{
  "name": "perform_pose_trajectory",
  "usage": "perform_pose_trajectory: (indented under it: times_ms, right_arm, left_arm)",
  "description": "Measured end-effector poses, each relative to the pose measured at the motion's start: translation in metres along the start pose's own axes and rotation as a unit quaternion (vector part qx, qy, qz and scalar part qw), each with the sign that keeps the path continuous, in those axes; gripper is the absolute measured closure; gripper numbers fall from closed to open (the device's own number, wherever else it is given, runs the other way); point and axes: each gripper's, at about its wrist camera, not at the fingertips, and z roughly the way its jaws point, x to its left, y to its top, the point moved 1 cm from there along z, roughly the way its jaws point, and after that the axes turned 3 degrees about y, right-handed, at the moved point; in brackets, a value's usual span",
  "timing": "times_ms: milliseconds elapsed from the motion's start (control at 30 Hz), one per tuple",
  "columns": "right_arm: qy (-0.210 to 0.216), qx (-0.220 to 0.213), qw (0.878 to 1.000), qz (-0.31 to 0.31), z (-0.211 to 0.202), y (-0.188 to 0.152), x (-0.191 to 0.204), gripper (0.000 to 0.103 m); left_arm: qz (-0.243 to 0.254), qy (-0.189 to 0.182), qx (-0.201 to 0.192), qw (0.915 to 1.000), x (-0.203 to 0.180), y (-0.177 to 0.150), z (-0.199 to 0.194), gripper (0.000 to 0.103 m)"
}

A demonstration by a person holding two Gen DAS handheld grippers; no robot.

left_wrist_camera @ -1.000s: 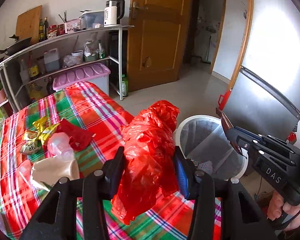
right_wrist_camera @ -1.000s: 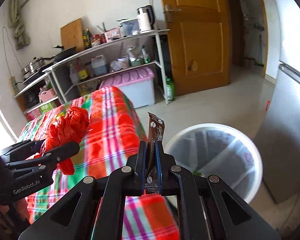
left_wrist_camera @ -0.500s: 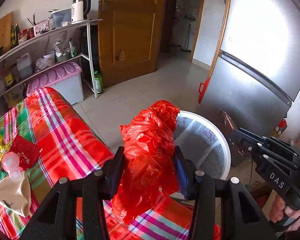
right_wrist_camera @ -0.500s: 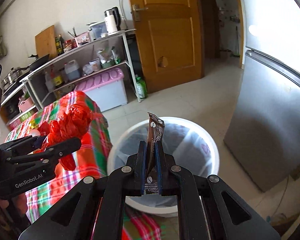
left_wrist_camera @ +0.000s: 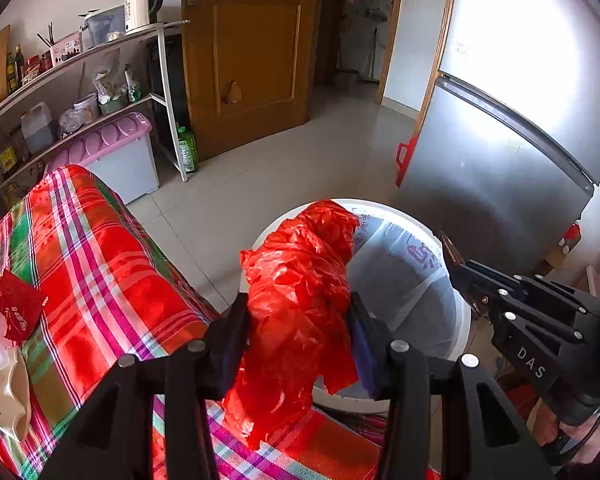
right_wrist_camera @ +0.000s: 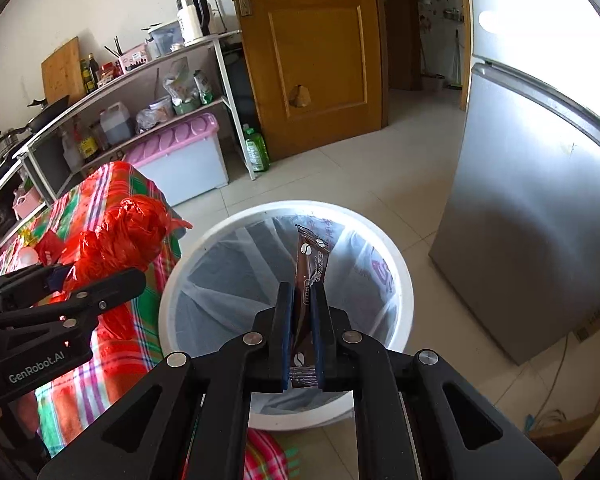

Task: Collect trash
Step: 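Open both tools to drop the red bag and brown wrapper into the bin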

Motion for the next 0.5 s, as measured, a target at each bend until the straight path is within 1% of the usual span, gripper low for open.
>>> perform_pose_trajectory:
  times_ms: [167,200,233,300,367,400,500]
  right_arm:
    - [-0.013,0.019,1.000,0.008,0.016,-0.005,-0.007,0.093]
    - [-0.015,0.022,1.000,0.009,0.018,-0.006,-0.007,0.093]
    - [-0.017,0.025,0.999,0.010,0.019,-0.006,-0.008,0.091]
    - [-0.019,0.026,0.999,0.011,0.020,-0.007,-0.009,0.082]
    - [-0.020,0.027,0.999,0.012,0.021,-0.007,-0.009,0.059]
    - [-0.019,0.027,0.999,0.012,0.021,-0.007,-0.010,0.055]
    - [-0.021,0.026,0.999,0.015,0.021,-0.008,-0.011,0.054]
  left_arm:
    - [0.004,0.005,0.005,1.0000,-0.003,-0.002,0.008,0.053]
    - [0.000,0.006,0.008,0.9999,-0.002,-0.002,0.010,0.047]
    - [-0.006,0.004,0.010,0.9999,-0.001,-0.002,0.011,0.036]
    - [-0.017,0.003,0.015,0.9997,0.002,-0.002,0.014,0.030]
    - [-0.014,0.006,0.014,0.9998,0.003,-0.001,0.015,0.030]
    - [-0.013,0.007,0.015,0.9998,0.002,-0.001,0.015,0.028]
    - [-0.014,0.007,0.016,0.9997,0.002,-0.002,0.015,0.022]
